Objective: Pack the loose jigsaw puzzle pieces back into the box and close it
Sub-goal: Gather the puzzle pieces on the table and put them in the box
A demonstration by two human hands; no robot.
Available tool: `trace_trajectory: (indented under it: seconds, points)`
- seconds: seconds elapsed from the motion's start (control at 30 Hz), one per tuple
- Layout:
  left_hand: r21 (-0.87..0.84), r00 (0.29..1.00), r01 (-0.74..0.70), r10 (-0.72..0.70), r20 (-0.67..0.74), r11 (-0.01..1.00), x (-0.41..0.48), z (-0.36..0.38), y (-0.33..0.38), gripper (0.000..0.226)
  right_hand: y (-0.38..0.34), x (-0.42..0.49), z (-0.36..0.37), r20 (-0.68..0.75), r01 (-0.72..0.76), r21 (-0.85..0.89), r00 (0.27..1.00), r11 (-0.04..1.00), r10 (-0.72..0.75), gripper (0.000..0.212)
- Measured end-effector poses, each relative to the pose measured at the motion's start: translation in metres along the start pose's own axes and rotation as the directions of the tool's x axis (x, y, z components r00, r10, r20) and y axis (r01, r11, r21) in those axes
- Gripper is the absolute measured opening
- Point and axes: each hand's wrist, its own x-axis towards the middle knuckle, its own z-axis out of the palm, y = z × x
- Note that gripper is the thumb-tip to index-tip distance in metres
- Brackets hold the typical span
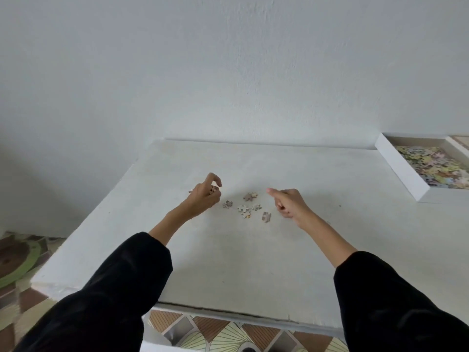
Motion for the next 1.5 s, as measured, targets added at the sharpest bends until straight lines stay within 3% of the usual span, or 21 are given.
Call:
trace_trajectory:
  seconds: [0.13, 0.3, 0.5, 0.67, 0.9, 1.0, 1.13, 1.23, 1.3, 1.4, 1.5]
  points:
    - [-0.149, 0.996, -0.04, 0.028, -0.083, 0.988, 0.0, 0.01, 0.01, 0.029, 0.005, -0.002, -0.005, 0.203, 0.284, -0.295, 0.951, 0.912, -0.231, 0.011]
    - [-0.108, 0.984, -0.117, 0.101, -0.147, 0.987, -0.003, 0.013, 0.012, 0.034, 0.01, -0.003, -0.008, 0.355, 0.376, -0.448, 0.907, 0.811, -0.225, 0.037]
    - [0.121, 0.981, -0.158, 0.169, -0.091, 0.98, -0.008, 0.012, 0.007, 0.01, 0.015, -0.003, -0.018, 0.282, 0.419, -0.516, 0.907, 0.747, -0.313, 0.038]
    - [0.269, 0.984, -0.167, 0.177, -0.016, 0.949, -0.003, 0.016, -0.001, 0.025, 0.01, -0.002, -0.022, 0.298, 0.418, -0.576, 0.908, 0.703, -0.295, 0.022]
    - [0.313, 0.983, -0.183, 0.172, 0.063, 0.932, 0.005, 0.016, 0.003, 0.033, -0.004, 0.009, -0.025, 0.479, 0.443, -0.694, 0.872, 0.567, -0.095, 0.025]
    - [0.285, 0.98, -0.197, 0.183, 0.077, 0.938, 0.007, 0.018, 0.005, 0.028, -0.002, 0.01, -0.022, 0.53, 0.451, -0.536, 0.838, 0.714, -0.132, 0.024]
    - [0.266, 0.973, -0.223, 0.198, 0.118, 0.938, 0.009, 0.018, 0.007, 0.018, -0.003, 0.015, -0.022, 0.46, 0.397, -0.287, 0.855, 0.872, -0.238, 0.005]
    - [0.281, 0.968, -0.234, 0.197, 0.154, 0.931, 0.011, 0.016, 0.009, 0.016, -0.007, 0.021, -0.023, 0.418, 0.254, -0.152, 0.892, 0.955, -0.171, 0.023]
    - [0.299, 0.966, -0.238, 0.193, 0.172, 0.924, 0.012, 0.018, 0.01, 0.028, -0.008, 0.024, -0.024, 0.418, 0.134, -0.01, 0.901, 0.991, -0.118, 0.026]
    - [0.262, 0.971, -0.225, 0.193, 0.141, 0.939, 0.014, 0.022, 0.011, 0.031, -0.01, 0.031, -0.02, 0.403, -0.102, 0.243, 0.915, 0.965, -0.005, 0.022]
    - [0.056, 0.983, -0.165, 0.16, 0.095, 0.985, 0.015, 0.021, 0.012, 0.013, -0.008, 0.038, -0.016, 0.407, -0.345, 0.478, 0.902, 0.808, 0.144, 0.024]
